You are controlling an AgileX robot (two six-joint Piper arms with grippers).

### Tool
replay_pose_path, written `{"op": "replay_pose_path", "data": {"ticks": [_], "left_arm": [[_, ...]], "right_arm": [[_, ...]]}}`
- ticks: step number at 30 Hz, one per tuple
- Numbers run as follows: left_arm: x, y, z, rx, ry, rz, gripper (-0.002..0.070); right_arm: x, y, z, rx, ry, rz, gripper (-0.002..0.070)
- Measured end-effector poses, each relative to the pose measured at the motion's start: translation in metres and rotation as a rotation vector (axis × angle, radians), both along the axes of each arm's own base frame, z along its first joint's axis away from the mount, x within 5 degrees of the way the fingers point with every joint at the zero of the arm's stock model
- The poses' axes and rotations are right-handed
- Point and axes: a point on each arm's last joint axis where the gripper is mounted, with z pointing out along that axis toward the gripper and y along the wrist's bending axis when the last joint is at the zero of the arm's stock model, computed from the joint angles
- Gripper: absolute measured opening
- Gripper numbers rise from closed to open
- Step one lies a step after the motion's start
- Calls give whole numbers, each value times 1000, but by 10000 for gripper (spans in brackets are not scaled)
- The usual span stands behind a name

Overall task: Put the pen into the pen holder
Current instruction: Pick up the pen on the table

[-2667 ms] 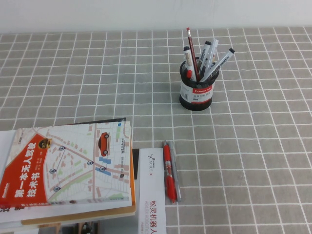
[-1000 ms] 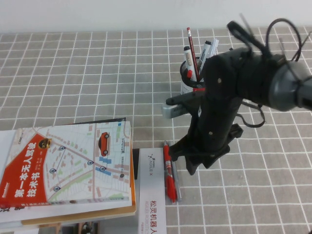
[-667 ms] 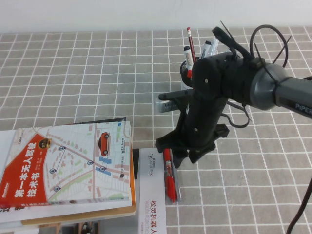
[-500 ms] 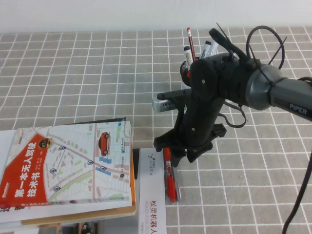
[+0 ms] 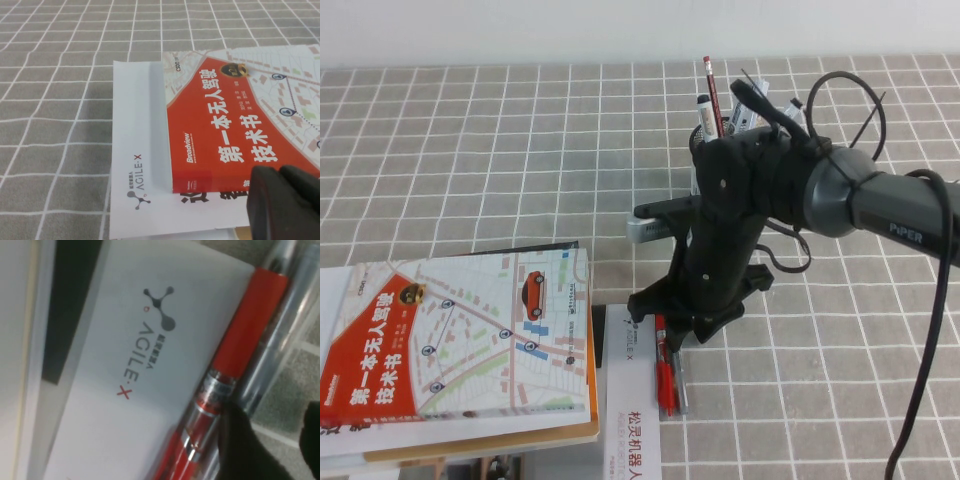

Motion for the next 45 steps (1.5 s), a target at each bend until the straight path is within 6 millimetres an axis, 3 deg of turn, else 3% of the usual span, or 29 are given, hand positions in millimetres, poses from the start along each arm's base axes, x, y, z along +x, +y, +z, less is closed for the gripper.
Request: {"op": "replay_pose_path", "data": {"ticks": [7, 14, 18, 21, 28, 41, 45], "left_arm": [[0, 0, 0, 0, 0, 0, -4], [0, 0, 0, 0, 0, 0, -4], [0, 0, 0, 0, 0, 0, -4], [0, 0, 0, 0, 0, 0, -4], [0, 0, 0, 0, 0, 0, -4], [0, 0, 0, 0, 0, 0, -4], [0, 0, 0, 0, 0, 0, -4]], "right_arm": [[-7, 11, 1, -67, -66, 86, 214], [-8, 14, 1, -67, -69, 88, 119], [-9, 15, 1, -56, -60, 82, 102], [-9, 15, 1, -56, -59, 81, 115], [-8, 14, 1, -70, -65, 79, 242], [-9, 12, 0, -44, -6, 37, 256], [-17, 23, -4, 16, 46, 25, 265]]}}
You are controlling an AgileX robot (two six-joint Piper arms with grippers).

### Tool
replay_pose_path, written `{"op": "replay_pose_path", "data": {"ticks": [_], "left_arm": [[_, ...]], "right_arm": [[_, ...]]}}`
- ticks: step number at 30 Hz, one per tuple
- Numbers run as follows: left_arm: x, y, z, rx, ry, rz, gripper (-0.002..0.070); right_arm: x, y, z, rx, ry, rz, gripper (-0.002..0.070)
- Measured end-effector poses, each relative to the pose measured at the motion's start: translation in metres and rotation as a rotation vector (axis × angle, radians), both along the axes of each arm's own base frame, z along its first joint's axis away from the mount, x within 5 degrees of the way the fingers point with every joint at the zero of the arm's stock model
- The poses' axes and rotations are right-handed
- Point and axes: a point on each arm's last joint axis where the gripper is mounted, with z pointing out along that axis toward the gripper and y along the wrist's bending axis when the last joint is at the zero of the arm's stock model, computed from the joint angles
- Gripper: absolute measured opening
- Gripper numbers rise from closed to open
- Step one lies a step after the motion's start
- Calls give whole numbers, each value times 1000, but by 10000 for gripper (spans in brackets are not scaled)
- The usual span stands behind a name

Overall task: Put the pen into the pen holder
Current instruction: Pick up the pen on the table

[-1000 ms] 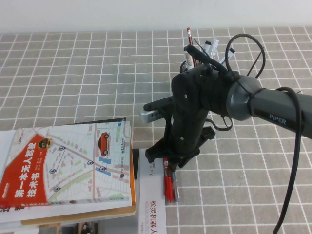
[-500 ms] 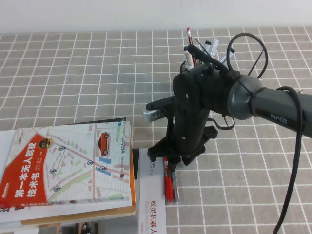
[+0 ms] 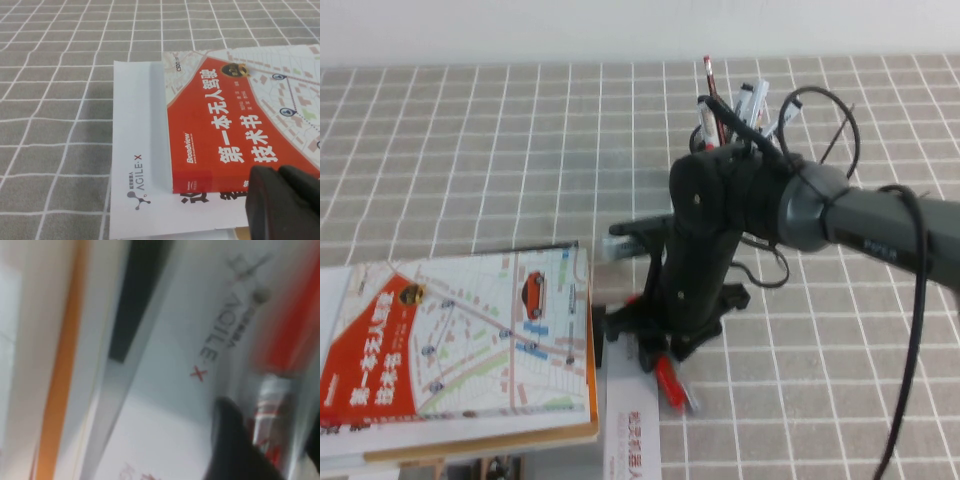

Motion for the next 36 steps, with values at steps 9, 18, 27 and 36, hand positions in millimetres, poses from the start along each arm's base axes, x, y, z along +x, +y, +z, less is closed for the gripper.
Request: {"op": "replay_pose_path", "data": {"ticks": [9, 18, 27, 36], "left_arm": [[0, 0, 0, 0, 0, 0, -4], [0, 0, 0, 0, 0, 0, -4], [0, 0, 0, 0, 0, 0, -4], [0, 0, 0, 0, 0, 0, -4]], "right_arm": [[-2, 1, -1, -40, -30, 25, 250], [-2, -3, -3, -124, -69, 64, 202], [4, -19, 15, -228, -198, 125, 176], [-3, -25, 47, -204, -246, 178, 176]]}}
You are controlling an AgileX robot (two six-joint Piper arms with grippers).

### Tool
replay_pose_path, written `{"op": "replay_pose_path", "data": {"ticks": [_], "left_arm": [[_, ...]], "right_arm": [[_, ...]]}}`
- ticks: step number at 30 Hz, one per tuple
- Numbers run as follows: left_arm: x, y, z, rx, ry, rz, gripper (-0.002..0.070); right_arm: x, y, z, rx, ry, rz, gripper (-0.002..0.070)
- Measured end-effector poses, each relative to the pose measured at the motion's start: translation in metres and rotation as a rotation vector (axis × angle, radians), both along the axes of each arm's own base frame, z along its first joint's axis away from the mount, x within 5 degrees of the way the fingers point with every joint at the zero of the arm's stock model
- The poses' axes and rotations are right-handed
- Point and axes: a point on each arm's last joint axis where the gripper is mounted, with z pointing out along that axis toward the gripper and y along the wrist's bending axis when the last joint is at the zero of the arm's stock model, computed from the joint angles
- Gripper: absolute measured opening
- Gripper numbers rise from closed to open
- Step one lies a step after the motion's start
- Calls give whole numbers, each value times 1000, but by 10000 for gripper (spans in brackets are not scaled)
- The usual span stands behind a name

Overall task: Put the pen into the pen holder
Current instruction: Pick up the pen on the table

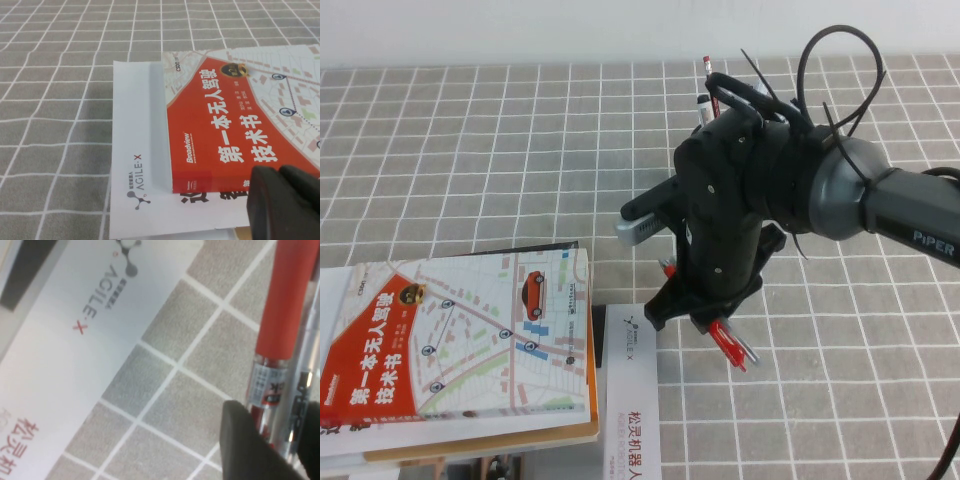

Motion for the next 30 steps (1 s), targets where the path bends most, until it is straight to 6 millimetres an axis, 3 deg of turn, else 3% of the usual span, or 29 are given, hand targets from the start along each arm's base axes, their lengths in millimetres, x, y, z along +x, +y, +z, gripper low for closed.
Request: {"op": "replay_pose_path", "data": {"ticks": [4, 8, 11, 22, 30], "left_arm": [[0, 0, 0, 0, 0, -2, -4], [0, -1, 0, 0, 0, -12, -4], [0, -1, 0, 0, 0, -12, -4], [0, -1, 0, 0, 0, -12, -4], [0, -1, 0, 0, 0, -12, -4]], "right_arm": [[-2, 0, 0, 0, 17, 9, 187], [-2, 1, 0, 4, 21, 11, 312], [-2, 0, 0, 0, 18, 12, 364], [7, -11, -1, -46, -5, 21, 291], [9, -3, -25, -7, 86, 59, 287]]}}
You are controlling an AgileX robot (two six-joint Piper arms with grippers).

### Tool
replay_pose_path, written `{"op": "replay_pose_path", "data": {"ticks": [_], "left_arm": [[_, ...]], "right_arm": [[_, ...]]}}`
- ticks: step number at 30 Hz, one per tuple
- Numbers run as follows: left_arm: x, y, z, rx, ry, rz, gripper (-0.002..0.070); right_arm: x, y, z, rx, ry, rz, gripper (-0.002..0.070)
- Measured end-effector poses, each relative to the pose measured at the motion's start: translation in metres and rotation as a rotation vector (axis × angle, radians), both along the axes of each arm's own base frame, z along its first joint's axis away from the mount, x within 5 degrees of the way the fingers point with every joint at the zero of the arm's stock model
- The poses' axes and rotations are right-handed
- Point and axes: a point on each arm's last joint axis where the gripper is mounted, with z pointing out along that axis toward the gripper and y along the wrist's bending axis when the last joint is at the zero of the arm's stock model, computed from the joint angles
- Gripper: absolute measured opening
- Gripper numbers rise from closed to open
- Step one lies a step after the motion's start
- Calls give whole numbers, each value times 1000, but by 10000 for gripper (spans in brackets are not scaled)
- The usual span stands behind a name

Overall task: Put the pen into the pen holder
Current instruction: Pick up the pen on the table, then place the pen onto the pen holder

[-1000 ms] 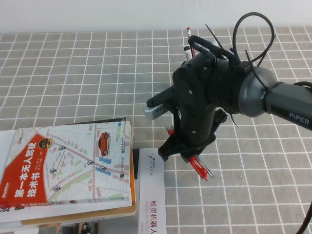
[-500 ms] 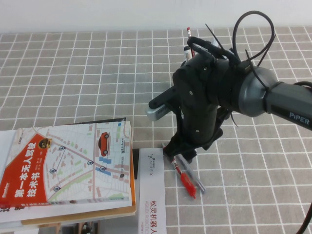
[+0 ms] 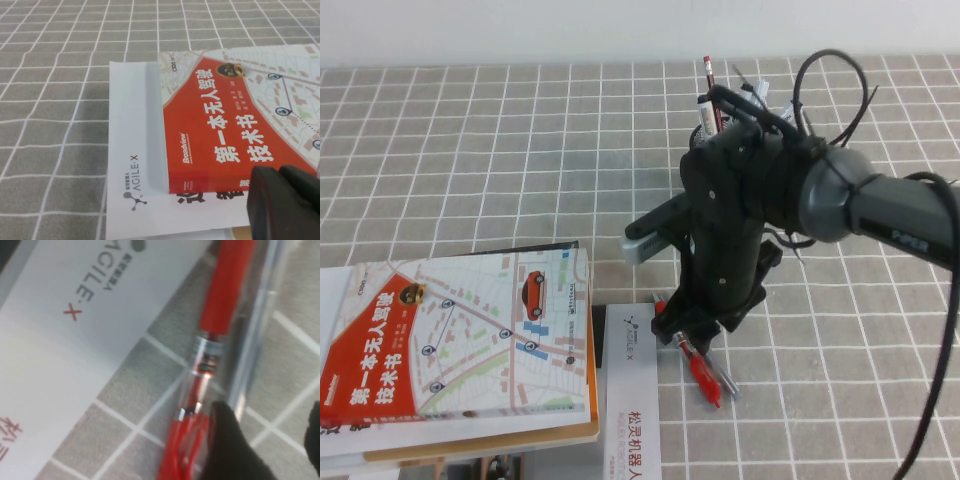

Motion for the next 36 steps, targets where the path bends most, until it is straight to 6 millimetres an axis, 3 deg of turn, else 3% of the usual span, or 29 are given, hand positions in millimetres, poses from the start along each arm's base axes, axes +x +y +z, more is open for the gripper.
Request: {"op": "replay_pose_path", "data": {"ticks": [6, 11, 15, 17, 19, 22, 25, 28, 36], "left_arm": [[0, 0, 0, 0, 0, 0, -4], [0, 0, 0, 0, 0, 0, -4], [0, 0, 0, 0, 0, 0, -4], [0, 0, 0, 0, 0, 0, -4], [0, 0, 0, 0, 0, 0, -4], [0, 0, 0, 0, 0, 0, -4], [0, 0, 0, 0, 0, 0, -4], [0, 0, 0, 0, 0, 0, -4], [0, 0, 0, 0, 0, 0, -4]], "right_arm": [[3, 3, -19, -17, 22, 13, 286], [4, 4, -22, -19, 20, 18, 273], [4, 5, -22, -13, 23, 15, 172], [4, 6, -22, -8, 20, 17, 73], [5, 5, -19, 5, 4, 15, 43], [7, 0, -7, 56, -47, 4, 42], [-2, -10, 18, 153, -159, -1, 42], [-22, -26, 49, 293, -320, 3, 41], [-78, -72, 91, 716, -827, 15, 41]]}}
